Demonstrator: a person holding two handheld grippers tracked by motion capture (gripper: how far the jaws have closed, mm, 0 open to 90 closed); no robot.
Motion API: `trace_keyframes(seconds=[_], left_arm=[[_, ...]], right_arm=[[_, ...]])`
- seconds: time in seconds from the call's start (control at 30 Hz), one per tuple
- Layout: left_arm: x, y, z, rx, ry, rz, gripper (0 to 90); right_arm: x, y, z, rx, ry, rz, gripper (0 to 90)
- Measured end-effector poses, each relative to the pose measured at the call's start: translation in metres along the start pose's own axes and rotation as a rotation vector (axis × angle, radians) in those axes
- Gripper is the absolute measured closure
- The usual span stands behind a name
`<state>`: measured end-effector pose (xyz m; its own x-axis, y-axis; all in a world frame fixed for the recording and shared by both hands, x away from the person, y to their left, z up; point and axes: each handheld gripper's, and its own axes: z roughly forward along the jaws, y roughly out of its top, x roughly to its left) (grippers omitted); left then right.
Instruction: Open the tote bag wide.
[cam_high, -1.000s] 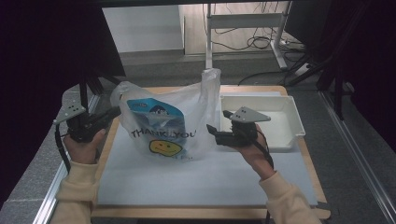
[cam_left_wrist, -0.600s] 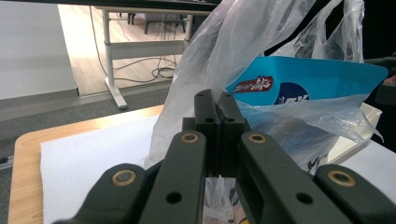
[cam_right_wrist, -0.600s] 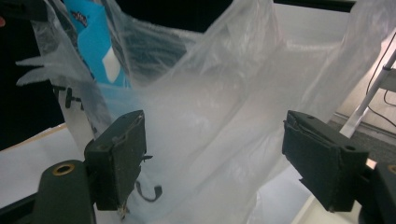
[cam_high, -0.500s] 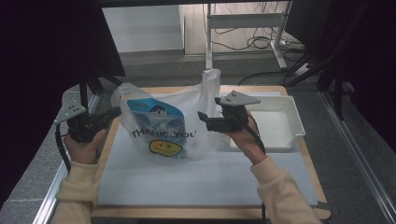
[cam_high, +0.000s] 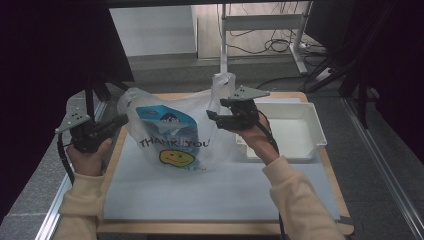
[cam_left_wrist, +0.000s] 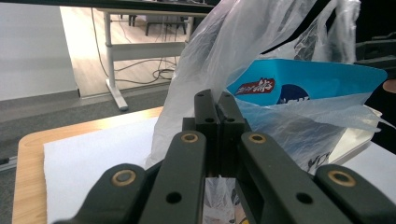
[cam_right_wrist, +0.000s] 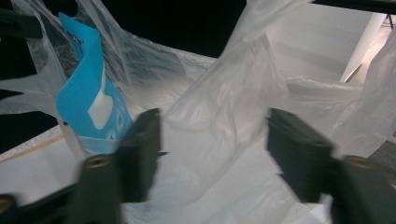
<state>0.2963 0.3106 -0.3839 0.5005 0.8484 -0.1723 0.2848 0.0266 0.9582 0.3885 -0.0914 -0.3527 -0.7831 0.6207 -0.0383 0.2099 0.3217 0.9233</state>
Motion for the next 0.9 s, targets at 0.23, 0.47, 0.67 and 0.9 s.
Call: trace_keyframes(seconds=[0.23,0.47,0.67,0.9], left_arm=[[0.003,0.001,-0.005,-0.013,-0.001,-0.007,90.0],[0.004,0.002,-0.009,-0.022,0.004,-0.012,90.0],[0.005,0.002,-0.015,-0.032,0.013,-0.013,90.0],[0.007,-0.001,-0.02,-0.024,0.026,-0.012,90.0]], right_arm=[[0.008,0.004,-0.001,-0.037,0.042,-0.018,82.4],[0.021,0.008,-0.014,-0.119,0.064,-0.044,88.3],[0.033,0.005,-0.023,-0.165,0.074,-0.078,88.7],[0.042,-0.003,-0.024,-0.181,0.075,-0.083,88.6]])
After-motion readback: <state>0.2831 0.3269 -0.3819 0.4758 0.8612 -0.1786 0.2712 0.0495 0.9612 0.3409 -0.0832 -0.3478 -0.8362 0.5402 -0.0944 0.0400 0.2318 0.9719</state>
